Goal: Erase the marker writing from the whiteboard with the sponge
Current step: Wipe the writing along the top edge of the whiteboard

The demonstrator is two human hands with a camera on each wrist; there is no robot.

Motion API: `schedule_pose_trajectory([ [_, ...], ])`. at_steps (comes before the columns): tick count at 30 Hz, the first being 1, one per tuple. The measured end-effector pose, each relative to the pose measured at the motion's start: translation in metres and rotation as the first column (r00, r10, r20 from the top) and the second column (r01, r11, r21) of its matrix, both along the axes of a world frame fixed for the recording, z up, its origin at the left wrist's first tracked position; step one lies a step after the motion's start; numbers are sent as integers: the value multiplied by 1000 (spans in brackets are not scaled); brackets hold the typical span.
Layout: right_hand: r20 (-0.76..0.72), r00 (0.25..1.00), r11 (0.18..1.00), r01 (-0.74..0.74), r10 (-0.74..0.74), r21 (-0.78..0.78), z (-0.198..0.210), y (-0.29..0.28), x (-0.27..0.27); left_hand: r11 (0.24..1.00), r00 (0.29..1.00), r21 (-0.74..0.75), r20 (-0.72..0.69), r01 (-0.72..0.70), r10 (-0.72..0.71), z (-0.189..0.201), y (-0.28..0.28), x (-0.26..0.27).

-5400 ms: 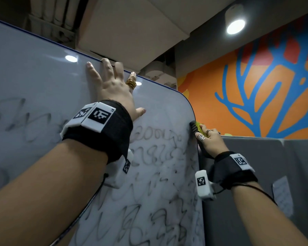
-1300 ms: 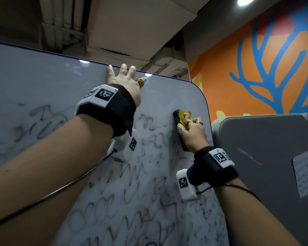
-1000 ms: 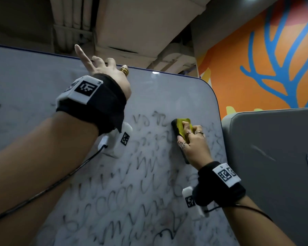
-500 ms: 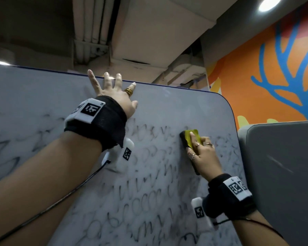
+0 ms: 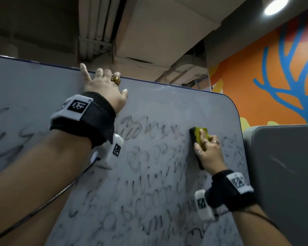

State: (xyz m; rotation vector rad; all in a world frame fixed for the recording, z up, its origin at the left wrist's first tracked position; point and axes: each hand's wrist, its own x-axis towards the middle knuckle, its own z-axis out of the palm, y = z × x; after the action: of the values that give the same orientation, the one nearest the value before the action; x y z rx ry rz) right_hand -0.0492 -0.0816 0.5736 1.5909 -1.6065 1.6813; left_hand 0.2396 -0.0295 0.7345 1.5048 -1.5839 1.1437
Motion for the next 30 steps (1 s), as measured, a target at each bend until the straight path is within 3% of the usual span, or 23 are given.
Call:
schedule_pose_trajectory([
  [2,59,998,999,16,-18,34,17,-4,-13,997,997,9,-15,79,-79,0,-1,3],
  [5,116,993,999,9,-14,39,32,-4,-3,996,996,-3,-10,88,-89,-2,-5,2],
  [10,-73,995,998,-62,62,3,-3,12,47,999,999,-40,20,36,-35,-4,-7,2],
  [13,-96,994,998,-53,56,33,-11,18,43,999,999,-30,39,18,-16,-4,-5,5],
  [19,171,985,992,-18,-3,121,20,18,13,1000,997,-4,69,29,-29,-1,2,7],
  [21,180,984,994,-32,12,106,25,24,26,1000,997,-4,80,13,-13,-3,3,6],
  [26,-121,990,997,-70,73,25,10,40,109,1000,997,3,71,18,-18,-5,2,4],
  [30,-192,979,998,-62,63,9,5,35,115,999,997,27,73,21,-23,0,3,4],
])
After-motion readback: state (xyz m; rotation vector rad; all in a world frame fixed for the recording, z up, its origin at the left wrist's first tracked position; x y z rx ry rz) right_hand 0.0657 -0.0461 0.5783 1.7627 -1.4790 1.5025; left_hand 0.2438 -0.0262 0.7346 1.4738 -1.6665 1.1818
